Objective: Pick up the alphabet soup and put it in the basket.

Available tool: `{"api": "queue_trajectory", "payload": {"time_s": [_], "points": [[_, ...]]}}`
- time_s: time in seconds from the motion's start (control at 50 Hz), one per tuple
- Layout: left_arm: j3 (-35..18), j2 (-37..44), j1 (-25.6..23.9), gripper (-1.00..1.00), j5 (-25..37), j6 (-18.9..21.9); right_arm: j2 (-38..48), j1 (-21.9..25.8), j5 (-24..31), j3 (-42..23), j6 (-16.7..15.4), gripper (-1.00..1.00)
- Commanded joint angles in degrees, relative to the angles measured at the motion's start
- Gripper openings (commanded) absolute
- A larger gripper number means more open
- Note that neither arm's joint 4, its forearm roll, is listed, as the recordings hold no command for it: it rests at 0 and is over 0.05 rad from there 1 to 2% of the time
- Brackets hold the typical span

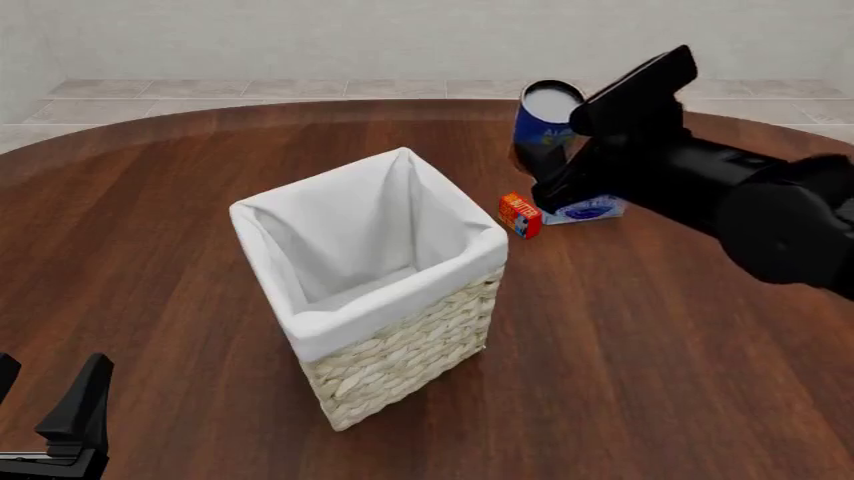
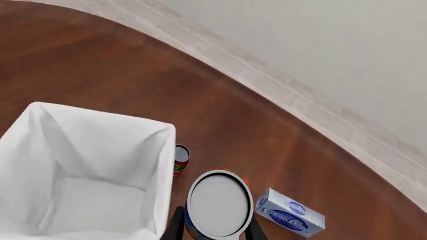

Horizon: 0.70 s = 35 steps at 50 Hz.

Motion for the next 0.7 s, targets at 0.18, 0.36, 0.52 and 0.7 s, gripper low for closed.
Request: {"api": "queue_trajectory", "payload": {"time_s": [0.18,0.36,0.52,0.7], "points": [[0.0,0.0,0.0,1.0,0.0,0.0,2.95,4.15,0.18,-4.14,1.5,-1.0],[0.0,0.0,0.0,1.0,0.0,0.0,4.94,5.67,0.1,-5.64,1.52,-1.0],[0.0,0.0,0.0,1.0,0.0,0.0,6.3,6.85,0.47,-7.11,1.3,-1.0],[0.0,0.0,0.0,1.0,0.0,0.0,8.74,8.46,0.5,-8.4,1.35,-1.0]]}}
